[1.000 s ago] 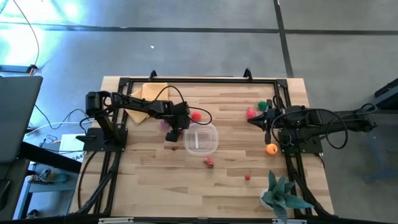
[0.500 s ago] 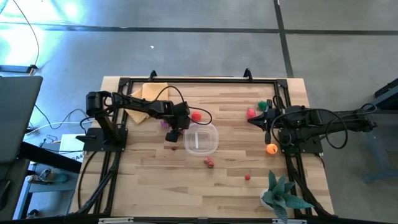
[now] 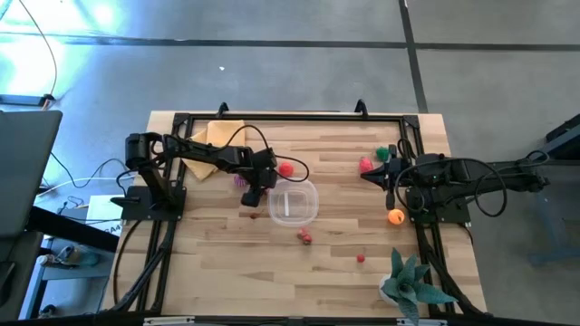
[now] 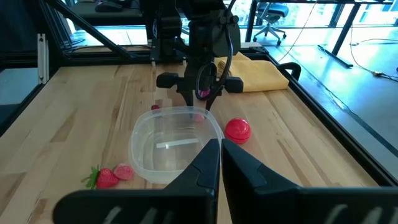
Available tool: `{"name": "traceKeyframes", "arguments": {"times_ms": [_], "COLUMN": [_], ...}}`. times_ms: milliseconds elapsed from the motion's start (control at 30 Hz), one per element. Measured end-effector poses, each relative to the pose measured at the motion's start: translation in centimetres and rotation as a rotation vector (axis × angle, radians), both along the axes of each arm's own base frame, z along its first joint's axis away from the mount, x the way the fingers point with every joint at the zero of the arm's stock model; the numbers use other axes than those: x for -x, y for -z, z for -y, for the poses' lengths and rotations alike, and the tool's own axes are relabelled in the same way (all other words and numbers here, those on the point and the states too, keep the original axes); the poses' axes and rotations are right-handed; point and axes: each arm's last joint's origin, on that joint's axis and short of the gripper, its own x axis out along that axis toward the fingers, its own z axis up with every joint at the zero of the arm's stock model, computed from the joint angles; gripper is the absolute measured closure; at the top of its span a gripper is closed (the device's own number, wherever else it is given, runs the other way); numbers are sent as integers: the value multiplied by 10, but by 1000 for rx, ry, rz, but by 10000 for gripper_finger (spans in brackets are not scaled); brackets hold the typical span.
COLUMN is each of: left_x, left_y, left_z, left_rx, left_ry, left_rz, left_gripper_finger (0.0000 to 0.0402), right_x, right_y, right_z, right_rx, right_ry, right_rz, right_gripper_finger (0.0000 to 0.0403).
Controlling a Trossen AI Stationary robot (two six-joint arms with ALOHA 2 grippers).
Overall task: Pick and placing Produce into tupperware
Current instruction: Put the top peach into the transparent bin
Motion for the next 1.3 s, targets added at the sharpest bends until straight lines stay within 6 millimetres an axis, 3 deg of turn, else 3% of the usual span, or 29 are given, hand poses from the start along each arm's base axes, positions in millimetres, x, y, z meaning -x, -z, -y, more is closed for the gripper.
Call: {"name": "traceKeyframes", "arguments": {"times_ms": [600, 767, 1033, 1300], "left_x": [8, 15, 27, 1], "left_y": [-7, -28, -80, -137], "left_z": [3, 5, 11, 36], "left_rx": [5, -14, -80, -158], "left_ry": [14, 12, 22, 188], "left_rz": [-42, -8, 170, 353], "left_gripper_finger": [275, 275, 275, 275], "right_x": [0, 0, 0, 0], "right_y": [0, 0, 0, 0], "right_z": [0, 0, 0, 0], "right_rx": [0, 0, 0, 0], "right_ry": [0, 0, 0, 0], "right_rz": [0, 0, 0, 1], "right_gripper_finger": [394, 394, 394, 394]}}
